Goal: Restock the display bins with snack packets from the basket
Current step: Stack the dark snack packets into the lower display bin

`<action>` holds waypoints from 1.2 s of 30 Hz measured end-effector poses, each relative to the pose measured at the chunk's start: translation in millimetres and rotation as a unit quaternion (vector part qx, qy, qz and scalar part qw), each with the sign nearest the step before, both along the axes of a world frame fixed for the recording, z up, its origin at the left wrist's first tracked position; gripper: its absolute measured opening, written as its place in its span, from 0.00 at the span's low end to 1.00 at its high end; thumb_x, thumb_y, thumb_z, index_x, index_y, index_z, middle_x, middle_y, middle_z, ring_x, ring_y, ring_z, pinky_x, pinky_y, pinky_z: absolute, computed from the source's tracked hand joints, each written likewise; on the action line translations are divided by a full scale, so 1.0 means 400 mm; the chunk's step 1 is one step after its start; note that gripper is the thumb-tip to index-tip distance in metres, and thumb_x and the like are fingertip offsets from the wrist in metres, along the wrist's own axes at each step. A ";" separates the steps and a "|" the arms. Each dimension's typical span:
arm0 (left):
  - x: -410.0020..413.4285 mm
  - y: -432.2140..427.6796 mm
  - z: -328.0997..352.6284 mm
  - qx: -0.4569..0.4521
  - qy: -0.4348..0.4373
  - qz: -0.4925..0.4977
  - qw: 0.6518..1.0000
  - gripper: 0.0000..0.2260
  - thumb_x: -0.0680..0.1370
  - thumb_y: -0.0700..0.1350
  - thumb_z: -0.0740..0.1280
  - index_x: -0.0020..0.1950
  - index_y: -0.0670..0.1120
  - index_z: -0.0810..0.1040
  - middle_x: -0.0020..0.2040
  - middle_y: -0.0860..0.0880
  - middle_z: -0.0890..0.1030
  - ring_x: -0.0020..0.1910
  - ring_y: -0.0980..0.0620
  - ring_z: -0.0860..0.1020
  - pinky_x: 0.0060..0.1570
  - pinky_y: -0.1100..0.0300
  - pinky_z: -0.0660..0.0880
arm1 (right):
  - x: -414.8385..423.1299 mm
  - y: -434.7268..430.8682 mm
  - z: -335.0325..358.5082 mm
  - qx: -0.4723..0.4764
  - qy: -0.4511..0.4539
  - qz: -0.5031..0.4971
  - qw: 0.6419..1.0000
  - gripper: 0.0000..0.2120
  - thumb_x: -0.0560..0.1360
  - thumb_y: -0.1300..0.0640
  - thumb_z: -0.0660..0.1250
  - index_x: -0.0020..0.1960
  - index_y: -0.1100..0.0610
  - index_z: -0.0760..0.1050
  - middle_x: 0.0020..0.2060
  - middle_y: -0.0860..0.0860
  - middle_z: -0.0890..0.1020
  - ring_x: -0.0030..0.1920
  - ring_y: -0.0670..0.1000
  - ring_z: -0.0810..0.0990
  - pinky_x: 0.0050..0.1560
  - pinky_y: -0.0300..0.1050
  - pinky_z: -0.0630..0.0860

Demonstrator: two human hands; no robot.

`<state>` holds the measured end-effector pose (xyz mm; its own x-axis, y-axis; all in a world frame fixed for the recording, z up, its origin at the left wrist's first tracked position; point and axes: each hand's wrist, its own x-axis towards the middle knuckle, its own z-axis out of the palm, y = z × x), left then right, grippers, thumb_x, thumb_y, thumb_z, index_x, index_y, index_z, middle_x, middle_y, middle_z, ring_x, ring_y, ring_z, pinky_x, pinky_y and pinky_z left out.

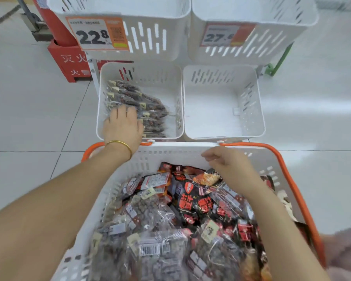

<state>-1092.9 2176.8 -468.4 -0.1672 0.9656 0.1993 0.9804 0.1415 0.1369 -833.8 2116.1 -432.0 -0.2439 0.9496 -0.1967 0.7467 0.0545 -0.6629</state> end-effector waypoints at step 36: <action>0.179 -0.273 0.001 -0.405 -0.169 -0.204 0.875 0.04 0.74 0.51 0.70 0.41 0.53 0.83 0.47 0.55 0.82 0.47 0.60 0.78 0.55 0.59 0.74 | 0.082 -0.088 0.041 0.064 0.053 -0.049 0.995 0.17 0.71 0.62 0.73 0.58 0.57 0.77 0.37 0.43 0.74 0.36 0.40 0.71 0.40 0.36 0.68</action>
<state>-1021.4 2067.8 -467.9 0.3072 0.7598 -0.5730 0.8948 -0.0255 0.4458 -800.9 2080.9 -415.5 -0.1609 0.9857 -0.0504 0.6786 0.0734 -0.7308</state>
